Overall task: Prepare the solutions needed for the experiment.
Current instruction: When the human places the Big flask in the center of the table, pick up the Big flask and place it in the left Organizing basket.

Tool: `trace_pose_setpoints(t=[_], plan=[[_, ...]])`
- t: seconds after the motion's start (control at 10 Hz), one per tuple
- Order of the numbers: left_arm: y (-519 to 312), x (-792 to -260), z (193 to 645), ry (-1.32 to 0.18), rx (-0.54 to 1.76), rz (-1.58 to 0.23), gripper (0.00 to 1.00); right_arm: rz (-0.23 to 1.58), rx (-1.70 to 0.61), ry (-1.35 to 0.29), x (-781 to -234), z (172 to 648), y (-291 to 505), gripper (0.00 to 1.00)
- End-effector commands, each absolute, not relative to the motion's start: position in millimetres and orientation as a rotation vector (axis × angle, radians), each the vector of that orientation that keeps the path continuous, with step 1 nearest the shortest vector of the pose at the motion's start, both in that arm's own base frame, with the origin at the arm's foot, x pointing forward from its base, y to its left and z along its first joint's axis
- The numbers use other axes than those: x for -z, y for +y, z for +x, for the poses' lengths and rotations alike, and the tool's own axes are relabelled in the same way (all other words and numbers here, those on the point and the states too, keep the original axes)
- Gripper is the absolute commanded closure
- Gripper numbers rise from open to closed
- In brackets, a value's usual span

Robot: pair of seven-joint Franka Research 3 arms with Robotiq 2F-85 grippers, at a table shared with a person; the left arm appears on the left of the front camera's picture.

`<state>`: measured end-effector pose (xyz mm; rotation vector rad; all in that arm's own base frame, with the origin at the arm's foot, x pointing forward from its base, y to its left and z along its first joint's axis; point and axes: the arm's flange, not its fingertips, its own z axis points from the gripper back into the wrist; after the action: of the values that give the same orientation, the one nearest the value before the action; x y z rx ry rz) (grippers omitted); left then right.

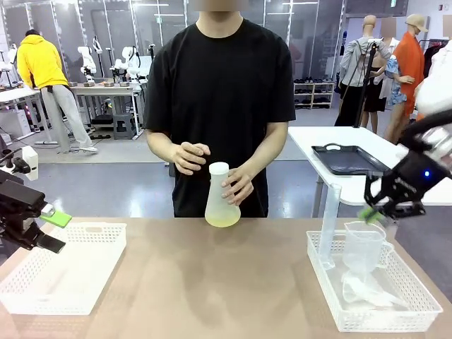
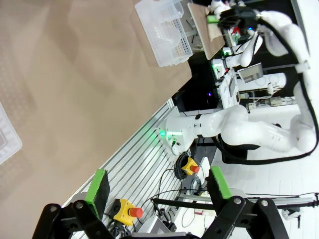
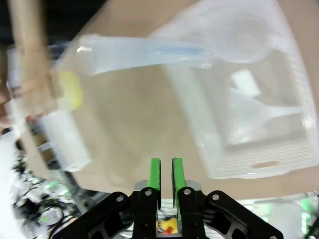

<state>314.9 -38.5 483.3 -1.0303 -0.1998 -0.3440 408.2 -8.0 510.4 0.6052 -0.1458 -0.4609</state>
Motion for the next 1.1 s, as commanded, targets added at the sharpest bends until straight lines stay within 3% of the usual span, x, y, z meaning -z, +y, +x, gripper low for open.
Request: trace_pose_setpoints(t=[0.0, 0.1, 0.2, 0.3, 0.4, 0.5, 0.6, 0.7, 0.8, 1.0], plan=[[-41.0, -484.4, 316.9, -0.218, 0.36, -1.058, 0.0, 0.813, 0.346, -0.284, -511.7, 384.0, 14.0, 0.85], [-41.0, -484.4, 316.9, -0.218, 0.36, -1.058, 0.0, 0.874, 0.288, -0.34, -521.5, 375.9, 18.5, 0.65], [-41.0, -484.4, 316.9, -0.218, 0.36, -1.058, 0.0, 0.964, 0.211, -0.342, -531.2, 365.9, 23.2, 0.65], [-41.0, -484.4, 316.9, -0.218, 0.36, -1.058, 0.0, 1.037, 0.161, -0.347, -535.7, 359.1, 26.3, 0.46], [-41.0, -484.4, 316.9, -0.218, 0.36, -1.058, 0.0, 1.11, 0.111, -0.333, -537.5, 355.5, 26.2, 0.6], [-41.0, -484.4, 316.9, -0.218, 0.36, -1.058, 0.0, 1.135, 0.093, -0.319, -537.3, 352.7, 26.4, 0.26], [-41.0, -484.4, 316.9, -0.218, 0.36, -1.058, 0.0, 1.202, 0.042, -0.283, -537.0, 349.3, 27.3, 0.41], [-41.0, -484.4, 316.9, -0.218, 0.36, -1.058, 0.0, 1.233, 0.021, -0.269, -535.6, 348.6, 28.5, 0.06], [-41.0, -484.4, 316.9, -0.218, 0.36, -1.058, 0.0, 1.246, 0.009, -0.254, -535.1, 348.3, 29.0, 0.21], [-41.0, -484.4, 316.9, -0.218, 0.36, -1.058, 0.0, 1.29, -0.002, -0.215, -535.1, 346.4, 29.9, 0.21]])
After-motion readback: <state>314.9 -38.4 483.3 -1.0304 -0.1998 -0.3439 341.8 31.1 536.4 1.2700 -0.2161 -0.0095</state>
